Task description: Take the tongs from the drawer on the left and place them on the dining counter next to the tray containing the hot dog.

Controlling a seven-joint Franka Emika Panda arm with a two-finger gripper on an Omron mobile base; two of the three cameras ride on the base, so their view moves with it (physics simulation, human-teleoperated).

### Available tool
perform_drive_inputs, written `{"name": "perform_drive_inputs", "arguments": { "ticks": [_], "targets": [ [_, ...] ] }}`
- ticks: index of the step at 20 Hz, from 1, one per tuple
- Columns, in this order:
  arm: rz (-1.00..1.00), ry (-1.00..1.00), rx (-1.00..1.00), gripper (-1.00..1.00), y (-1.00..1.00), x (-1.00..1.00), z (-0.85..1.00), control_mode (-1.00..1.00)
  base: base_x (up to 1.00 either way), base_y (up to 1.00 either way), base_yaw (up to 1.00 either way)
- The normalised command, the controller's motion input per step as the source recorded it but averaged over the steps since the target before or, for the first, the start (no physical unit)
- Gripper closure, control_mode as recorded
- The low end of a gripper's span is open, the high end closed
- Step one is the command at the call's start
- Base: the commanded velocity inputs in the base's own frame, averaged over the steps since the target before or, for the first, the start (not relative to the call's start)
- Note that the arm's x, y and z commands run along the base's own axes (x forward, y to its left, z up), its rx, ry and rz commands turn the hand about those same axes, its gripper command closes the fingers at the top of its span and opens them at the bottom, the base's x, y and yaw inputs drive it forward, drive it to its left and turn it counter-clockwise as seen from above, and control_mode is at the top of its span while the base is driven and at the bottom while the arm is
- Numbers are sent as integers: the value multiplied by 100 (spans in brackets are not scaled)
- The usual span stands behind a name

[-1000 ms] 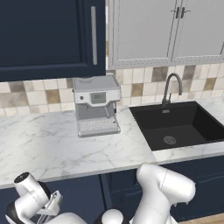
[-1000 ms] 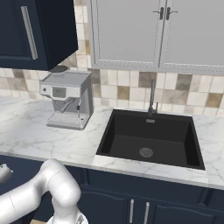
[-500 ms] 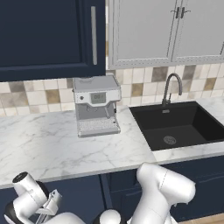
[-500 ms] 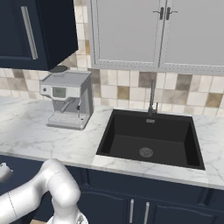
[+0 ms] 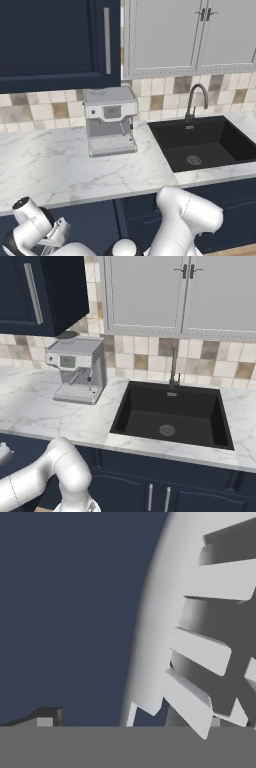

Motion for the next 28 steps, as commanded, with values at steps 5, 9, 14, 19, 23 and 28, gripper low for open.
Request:
{"name": "perform_drive_inputs", "arguments": {
  "ticks": [5,9,14,19,23,28],
  "targets": [
    [-4,0,0,-100,0,-32,-35,-100,0,0,0],
    [-3,0,0,-100,-1,-27,-47,-100,0,0,0],
    [0,0,0,100,0,-17,-53,-100,0,0,0],
    [0,0,0,100,0,-9,-49,-100,0,0,0],
    [0,0,0,100,0,0,-15,-100,0,0,0],
    [0,0,0,100,0,-8,1,-100,0,0,0]
  ]
}}
